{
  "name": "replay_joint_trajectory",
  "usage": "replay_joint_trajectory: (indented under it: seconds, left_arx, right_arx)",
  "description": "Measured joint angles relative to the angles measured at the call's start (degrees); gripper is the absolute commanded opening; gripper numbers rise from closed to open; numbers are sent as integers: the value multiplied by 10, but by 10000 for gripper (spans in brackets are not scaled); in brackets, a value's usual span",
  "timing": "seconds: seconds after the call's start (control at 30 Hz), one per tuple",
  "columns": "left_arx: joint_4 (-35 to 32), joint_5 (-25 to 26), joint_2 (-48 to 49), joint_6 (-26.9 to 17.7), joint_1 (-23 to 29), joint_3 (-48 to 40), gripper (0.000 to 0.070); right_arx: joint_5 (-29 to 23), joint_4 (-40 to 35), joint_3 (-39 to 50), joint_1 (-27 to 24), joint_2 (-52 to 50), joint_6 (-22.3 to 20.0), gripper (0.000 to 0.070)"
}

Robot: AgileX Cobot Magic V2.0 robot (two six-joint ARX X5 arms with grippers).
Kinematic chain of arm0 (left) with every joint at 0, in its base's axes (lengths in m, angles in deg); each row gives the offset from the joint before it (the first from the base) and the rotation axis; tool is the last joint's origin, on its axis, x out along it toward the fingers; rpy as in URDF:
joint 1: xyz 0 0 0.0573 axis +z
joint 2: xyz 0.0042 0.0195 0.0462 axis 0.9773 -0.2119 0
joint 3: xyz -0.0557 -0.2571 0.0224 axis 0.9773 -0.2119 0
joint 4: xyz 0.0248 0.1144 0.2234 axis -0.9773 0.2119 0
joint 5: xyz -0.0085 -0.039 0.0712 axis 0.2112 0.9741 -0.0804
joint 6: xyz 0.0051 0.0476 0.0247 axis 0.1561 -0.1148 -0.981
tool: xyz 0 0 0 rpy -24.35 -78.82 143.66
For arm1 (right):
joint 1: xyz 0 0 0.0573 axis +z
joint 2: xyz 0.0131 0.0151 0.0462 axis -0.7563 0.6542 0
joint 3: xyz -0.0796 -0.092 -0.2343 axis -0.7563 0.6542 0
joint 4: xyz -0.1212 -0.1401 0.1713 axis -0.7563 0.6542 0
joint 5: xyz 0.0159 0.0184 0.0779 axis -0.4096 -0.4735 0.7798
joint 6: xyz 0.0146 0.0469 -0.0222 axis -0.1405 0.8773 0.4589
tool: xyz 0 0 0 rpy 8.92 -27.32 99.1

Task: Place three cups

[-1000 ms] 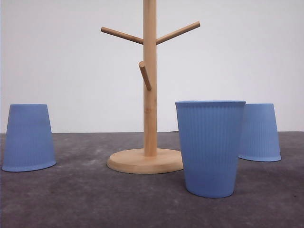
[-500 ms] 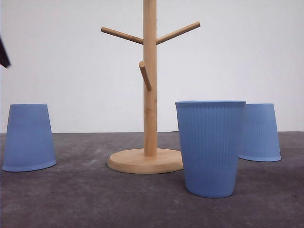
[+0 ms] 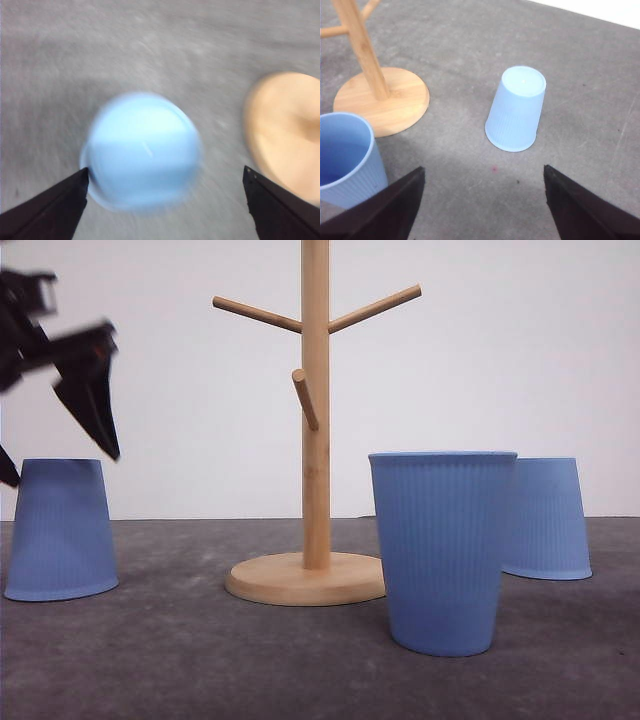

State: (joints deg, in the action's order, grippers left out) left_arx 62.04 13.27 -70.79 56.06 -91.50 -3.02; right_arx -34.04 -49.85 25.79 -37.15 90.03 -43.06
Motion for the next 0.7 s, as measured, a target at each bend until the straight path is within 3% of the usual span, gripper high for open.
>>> replay_joint_trajectory:
  seconds: [0.2, 0.33, 0.5, 0.7]
  left_arx:
    - [-33, -4, -53, -3, 1, 1, 586]
    - [-48, -4, -57, -3, 0, 2, 480]
    - [-51, -11, -57, -5, 0, 4, 404]
    - [-51, -13, -52, -7, 3, 11, 386]
  right_arx:
    - [0, -16, 0, 0, 0, 12, 482]
    - [0, -23, 0, 0, 0, 15, 482]
    - [0, -23, 0, 0, 0, 15, 482]
    - [0, -23, 0, 0, 0, 15, 482]
